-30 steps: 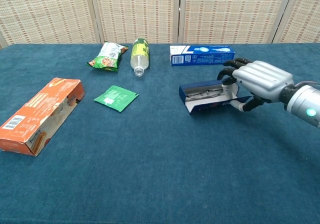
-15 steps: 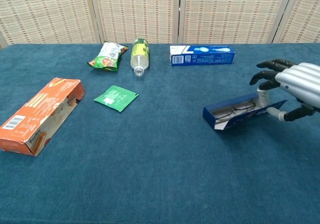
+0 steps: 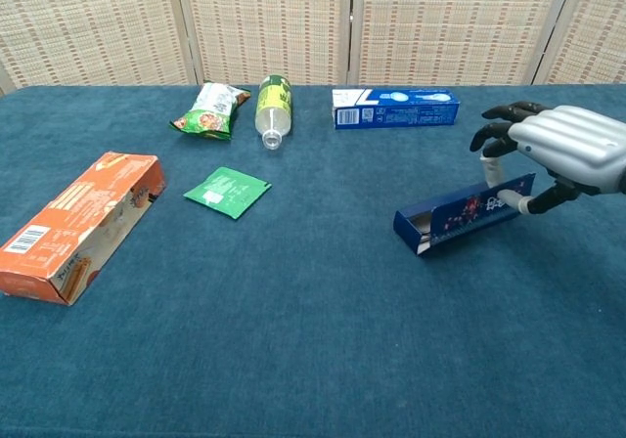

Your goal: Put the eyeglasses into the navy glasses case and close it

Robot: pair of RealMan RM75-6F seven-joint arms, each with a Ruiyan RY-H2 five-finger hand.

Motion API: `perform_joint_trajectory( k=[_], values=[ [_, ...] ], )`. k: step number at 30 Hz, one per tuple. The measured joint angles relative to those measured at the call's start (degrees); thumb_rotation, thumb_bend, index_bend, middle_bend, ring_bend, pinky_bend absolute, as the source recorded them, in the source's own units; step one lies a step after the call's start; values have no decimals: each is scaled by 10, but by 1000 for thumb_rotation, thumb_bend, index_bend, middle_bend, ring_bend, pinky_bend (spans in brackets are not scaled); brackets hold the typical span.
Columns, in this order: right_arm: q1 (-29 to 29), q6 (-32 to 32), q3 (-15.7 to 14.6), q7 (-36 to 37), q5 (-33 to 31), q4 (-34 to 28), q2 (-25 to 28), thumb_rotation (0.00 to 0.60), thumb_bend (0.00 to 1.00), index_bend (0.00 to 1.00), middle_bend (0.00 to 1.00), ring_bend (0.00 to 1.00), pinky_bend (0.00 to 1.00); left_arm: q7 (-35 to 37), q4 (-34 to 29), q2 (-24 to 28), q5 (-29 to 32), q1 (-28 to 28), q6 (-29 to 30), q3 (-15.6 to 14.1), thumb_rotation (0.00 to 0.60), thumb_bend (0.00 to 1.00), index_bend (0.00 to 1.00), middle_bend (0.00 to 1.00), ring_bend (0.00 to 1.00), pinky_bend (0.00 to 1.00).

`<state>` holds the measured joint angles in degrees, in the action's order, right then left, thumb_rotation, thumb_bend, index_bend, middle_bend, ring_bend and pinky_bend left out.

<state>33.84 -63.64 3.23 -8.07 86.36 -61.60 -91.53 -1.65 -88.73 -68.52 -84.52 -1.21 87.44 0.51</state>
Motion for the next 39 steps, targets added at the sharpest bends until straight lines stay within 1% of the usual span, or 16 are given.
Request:
perform_joint_trajectory(
  k=[7,15,18,20,23,25,28,33,36,39],
  values=[
    [22,41,17,-17,-21,-1,-5,600,426,584,212,0,0,5,1,2,2,-1,-3,-2,600,358,0,0,0,0],
    [52,89,35,-37,-46,3,-13,600,426,500,185,0,0,6,-3,7,5,-2,-11,-6,600,357,0,0,0,0],
    [64,106,42,-44,-58,6,-17,600,425,401,167,0,0,9,-2,7,2,-2,-9,-6,600,357,0,0,0,0],
    [71,112,45,-51,-61,11,-21,600,410,315,150,0,0,14,3,5,-1,-3,-5,-6,600,357,0,0,0,0],
    [77,120,49,-61,-69,20,-30,600,360,183,112,0,0,17,5,5,-4,-3,-5,-8,600,357,0,0,0,0],
    [82,126,52,-65,-74,27,-37,600,338,137,91,0,0,18,6,5,-4,-2,-9,-9,600,357,0,0,0,0],
    [90,136,56,-77,-86,43,-49,600,319,113,73,0,0,19,6,6,-1,-2,-12,-9,600,358,0,0,0,0],
    [101,149,65,-93,-106,63,-66,600,318,97,59,0,0,19,7,6,2,-2,-14,-9,600,357,0,0,0,0],
    [101,144,66,-86,-105,58,-64,600,318,97,59,0,0,20,8,6,3,-3,-14,-8,600,357,0,0,0,0],
    [98,139,64,-74,-101,38,-53,600,316,97,59,0,0,21,10,6,6,-3,-15,-8,600,358,0,0,0,0]
  ],
)
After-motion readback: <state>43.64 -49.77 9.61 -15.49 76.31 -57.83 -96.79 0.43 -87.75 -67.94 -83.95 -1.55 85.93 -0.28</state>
